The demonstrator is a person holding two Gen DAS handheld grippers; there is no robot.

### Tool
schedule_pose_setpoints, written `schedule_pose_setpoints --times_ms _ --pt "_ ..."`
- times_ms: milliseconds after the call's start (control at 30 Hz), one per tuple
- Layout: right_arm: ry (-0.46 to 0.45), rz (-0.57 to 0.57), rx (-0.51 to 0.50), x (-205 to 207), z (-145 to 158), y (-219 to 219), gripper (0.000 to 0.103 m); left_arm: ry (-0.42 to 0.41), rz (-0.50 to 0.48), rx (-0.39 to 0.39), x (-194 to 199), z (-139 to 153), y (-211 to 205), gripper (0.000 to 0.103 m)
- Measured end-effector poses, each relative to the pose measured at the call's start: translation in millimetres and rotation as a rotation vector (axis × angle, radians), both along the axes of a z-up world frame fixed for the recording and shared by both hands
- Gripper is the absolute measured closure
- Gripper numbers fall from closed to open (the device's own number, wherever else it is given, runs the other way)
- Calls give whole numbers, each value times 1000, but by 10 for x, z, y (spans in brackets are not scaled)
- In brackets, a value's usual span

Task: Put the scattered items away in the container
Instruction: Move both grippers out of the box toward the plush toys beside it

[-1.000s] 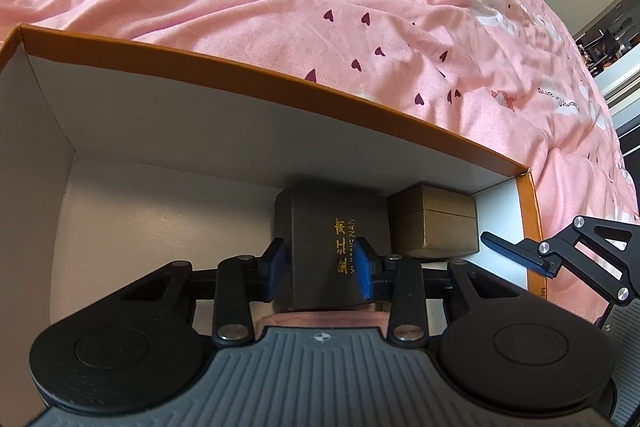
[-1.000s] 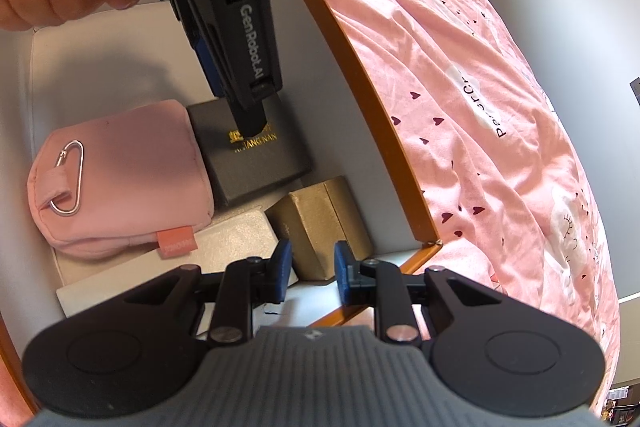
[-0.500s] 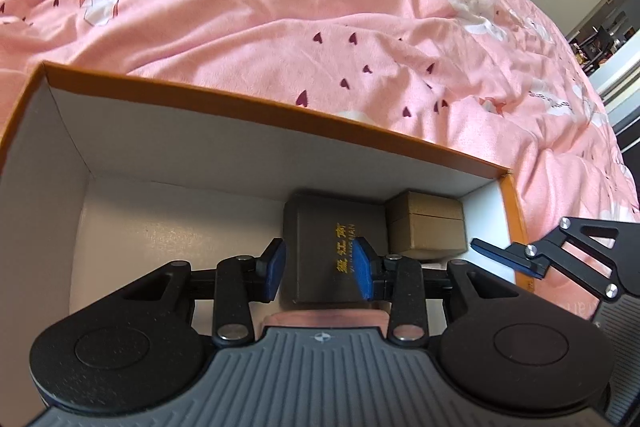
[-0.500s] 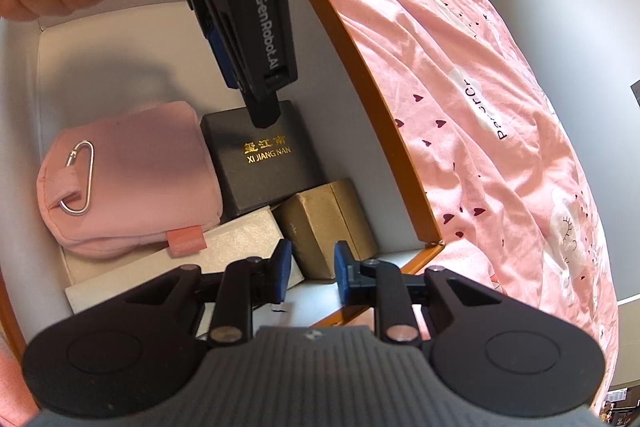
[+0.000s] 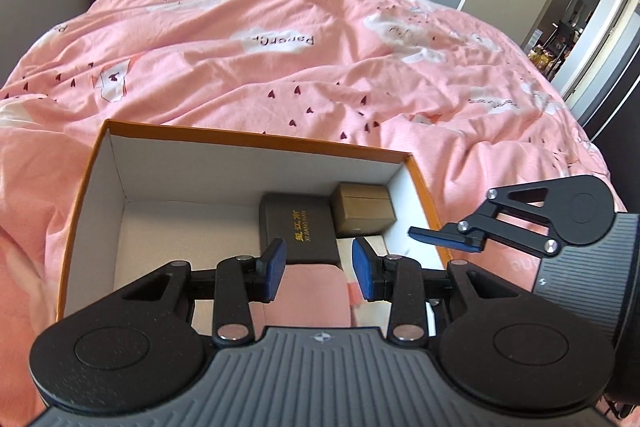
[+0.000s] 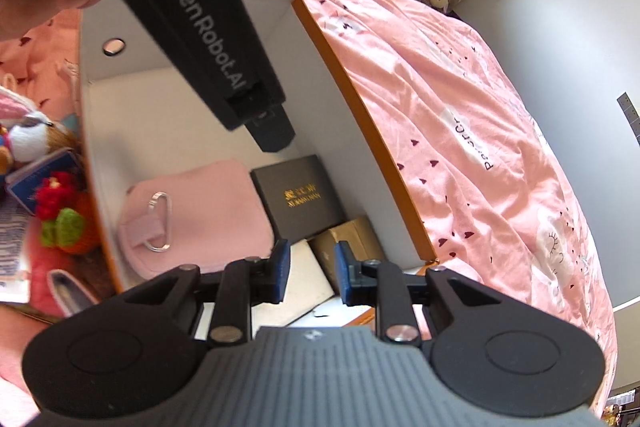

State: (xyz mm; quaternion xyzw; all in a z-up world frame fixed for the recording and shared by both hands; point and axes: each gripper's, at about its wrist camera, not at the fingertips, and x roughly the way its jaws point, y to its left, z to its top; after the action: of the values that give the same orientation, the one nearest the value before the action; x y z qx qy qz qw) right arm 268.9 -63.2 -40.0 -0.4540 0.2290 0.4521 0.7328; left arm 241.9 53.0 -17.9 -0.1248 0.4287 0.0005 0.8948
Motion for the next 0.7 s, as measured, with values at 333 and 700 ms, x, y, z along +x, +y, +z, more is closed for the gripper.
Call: schedule_pose_setpoints --times_ms 333,700 --pt "65 -138 167 -405 323 -175 70 -101 -13 19 -594 263 -155 62" --pt "201 -375 401 -788 442 -475 66 -168 -9 -25 -1172 332 -45 62"
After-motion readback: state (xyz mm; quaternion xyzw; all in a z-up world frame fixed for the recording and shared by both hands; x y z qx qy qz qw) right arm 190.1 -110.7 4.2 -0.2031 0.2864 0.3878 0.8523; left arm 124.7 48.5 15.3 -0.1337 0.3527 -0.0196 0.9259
